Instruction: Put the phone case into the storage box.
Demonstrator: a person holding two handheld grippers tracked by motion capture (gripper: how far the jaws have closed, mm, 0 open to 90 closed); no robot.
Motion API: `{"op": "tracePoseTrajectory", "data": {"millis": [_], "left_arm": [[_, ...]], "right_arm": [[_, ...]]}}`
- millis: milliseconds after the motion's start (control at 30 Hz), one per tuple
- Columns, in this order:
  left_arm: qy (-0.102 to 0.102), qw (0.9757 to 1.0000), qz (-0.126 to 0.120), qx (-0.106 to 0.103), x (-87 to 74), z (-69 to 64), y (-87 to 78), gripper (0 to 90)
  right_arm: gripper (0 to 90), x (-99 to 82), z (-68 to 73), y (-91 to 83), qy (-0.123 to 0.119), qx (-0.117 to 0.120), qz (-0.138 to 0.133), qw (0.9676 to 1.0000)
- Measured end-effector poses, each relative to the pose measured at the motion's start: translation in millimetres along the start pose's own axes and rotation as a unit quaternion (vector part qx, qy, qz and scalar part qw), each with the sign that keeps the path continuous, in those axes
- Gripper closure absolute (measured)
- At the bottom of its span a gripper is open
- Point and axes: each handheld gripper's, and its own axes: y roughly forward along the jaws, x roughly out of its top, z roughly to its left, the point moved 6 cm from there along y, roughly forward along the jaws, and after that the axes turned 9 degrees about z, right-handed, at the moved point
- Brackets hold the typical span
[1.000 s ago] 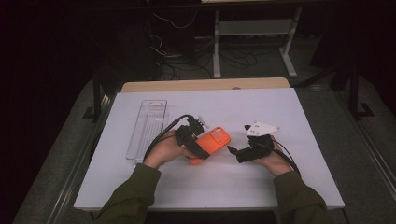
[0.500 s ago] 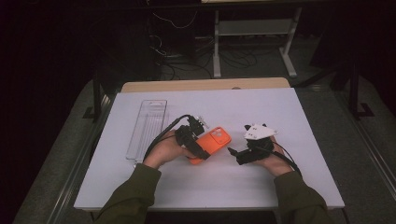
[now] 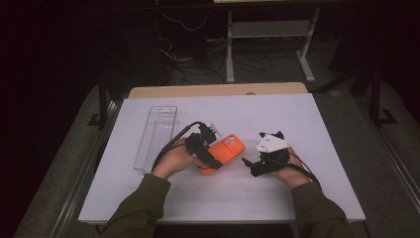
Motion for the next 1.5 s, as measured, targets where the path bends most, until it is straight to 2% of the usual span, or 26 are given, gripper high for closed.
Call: {"op": "tracePoseTrajectory", "data": {"millis": [200, 333, 433, 700, 833, 900, 967, 1233, 1300, 1500], "left_arm": [[0.002, 1.0, 0.003, 0.001, -0.4, 0.1, 0.1, 16.4], [0.002, 1.0, 0.002, 0.0, -0.3, 0.0, 0.4, 16.4], [-0.001, 1.0, -0.002, -0.001, -0.4, 0.1, 0.2, 16.4], [0.0, 1.0, 0.0, 0.001, -0.5, 0.3, 0.2, 16.4], [0.002, 1.0, 0.002, 0.002, -0.5, 0.6, 0.6, 16.4], [0.001, 1.0, 0.002, 0.001, -0.4, 0.0, 0.6, 16.4], [-0.002, 1.0, -0.002, 0.0, 0.1, -0.7, 0.8, 16.4], [-0.001, 1.0, -0.001, 0.001, 0.0, -0.5, 0.7, 16.4], [-0.002, 1.0, -0.002, 0.001, -0.1, -0.1, 0.8, 16.4], [-0.002, 1.0, -0.001, 0.001, -0.2, -0.3, 0.6, 16.4]], "right_arm": [[0.0, -0.7, 2.3, 1.0, -0.027, -0.01, 0.007, 0.9996], [0.0, -0.3, 3.5, 0.3, -0.029, -0.017, 0.009, 0.9994], [0.0, -0.3, 3.1, 0.3, -0.044, -0.024, 0.008, 0.9987], [0.0, 0.2, 4.1, -0.6, -0.055, -0.036, 0.008, 0.9978], [0.0, 0.6, 3.5, -1.5, -0.068, -0.044, 0.007, 0.9966], [0.0, 0.4, 4.9, -2.3, -0.064, -0.047, 0.013, 0.9968], [0.0, 1.1, 4.5, -2.2, -0.076, -0.052, 0.01, 0.9957], [0.0, 1.7, 6.4, -3.9, -0.096, -0.067, 0.016, 0.993], [0.0, 1.8, 5.7, -4.4, -0.111, -0.075, 0.018, 0.9908], [0.0, 3.1, 7.6, -5.0, -0.129, -0.089, 0.018, 0.9874]]}}
